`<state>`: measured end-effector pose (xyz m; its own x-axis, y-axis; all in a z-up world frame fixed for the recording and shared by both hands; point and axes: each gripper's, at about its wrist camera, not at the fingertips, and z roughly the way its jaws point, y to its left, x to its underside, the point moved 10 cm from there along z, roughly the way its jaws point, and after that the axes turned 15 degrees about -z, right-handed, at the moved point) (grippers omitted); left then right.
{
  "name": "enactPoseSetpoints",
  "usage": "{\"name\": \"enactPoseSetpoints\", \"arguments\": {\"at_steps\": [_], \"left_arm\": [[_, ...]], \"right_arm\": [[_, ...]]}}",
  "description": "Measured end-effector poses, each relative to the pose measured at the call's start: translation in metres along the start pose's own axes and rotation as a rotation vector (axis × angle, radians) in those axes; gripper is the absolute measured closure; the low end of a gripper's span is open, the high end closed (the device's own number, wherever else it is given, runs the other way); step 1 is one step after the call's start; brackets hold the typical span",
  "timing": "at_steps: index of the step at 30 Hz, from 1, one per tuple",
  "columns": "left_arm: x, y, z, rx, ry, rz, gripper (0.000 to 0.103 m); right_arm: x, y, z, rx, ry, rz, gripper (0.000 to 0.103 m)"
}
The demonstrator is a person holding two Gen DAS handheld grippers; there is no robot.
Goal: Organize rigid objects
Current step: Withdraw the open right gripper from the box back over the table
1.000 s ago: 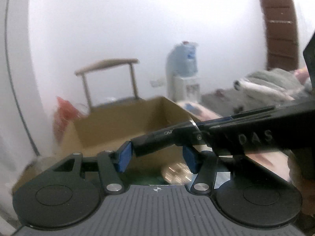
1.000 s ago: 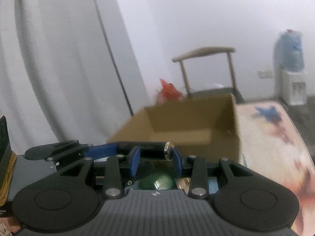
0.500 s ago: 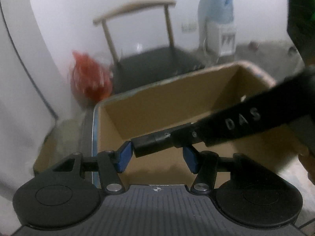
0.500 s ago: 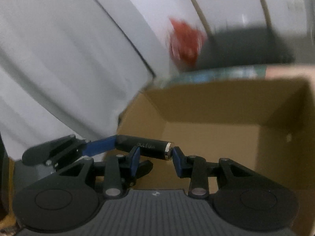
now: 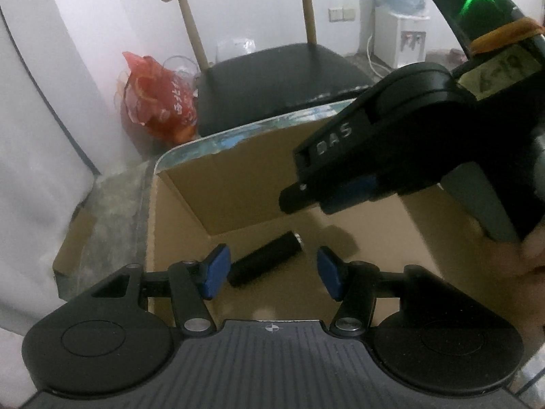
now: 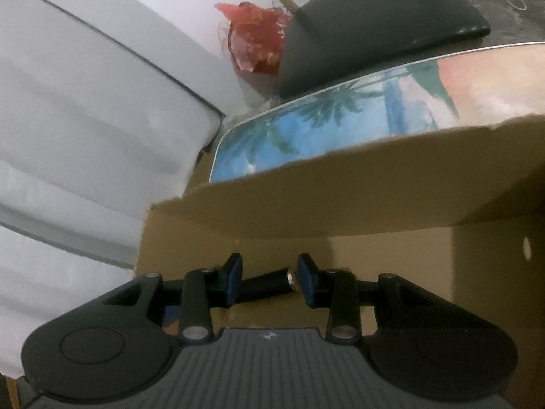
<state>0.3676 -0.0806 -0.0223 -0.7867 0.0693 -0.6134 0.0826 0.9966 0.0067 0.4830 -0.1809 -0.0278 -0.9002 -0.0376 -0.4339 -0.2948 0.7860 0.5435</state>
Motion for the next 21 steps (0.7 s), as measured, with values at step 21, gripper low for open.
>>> {"name": "enactPoseSetpoints", "arguments": {"at_steps": [21], "left_arm": [[0.111, 0.007, -0.171, 0.238, -0.29, -0.048, 0.039]], "right_arm": [[0.172, 0.055, -0.232, -0.105, -0.43, -0.251, 0.064]]}}
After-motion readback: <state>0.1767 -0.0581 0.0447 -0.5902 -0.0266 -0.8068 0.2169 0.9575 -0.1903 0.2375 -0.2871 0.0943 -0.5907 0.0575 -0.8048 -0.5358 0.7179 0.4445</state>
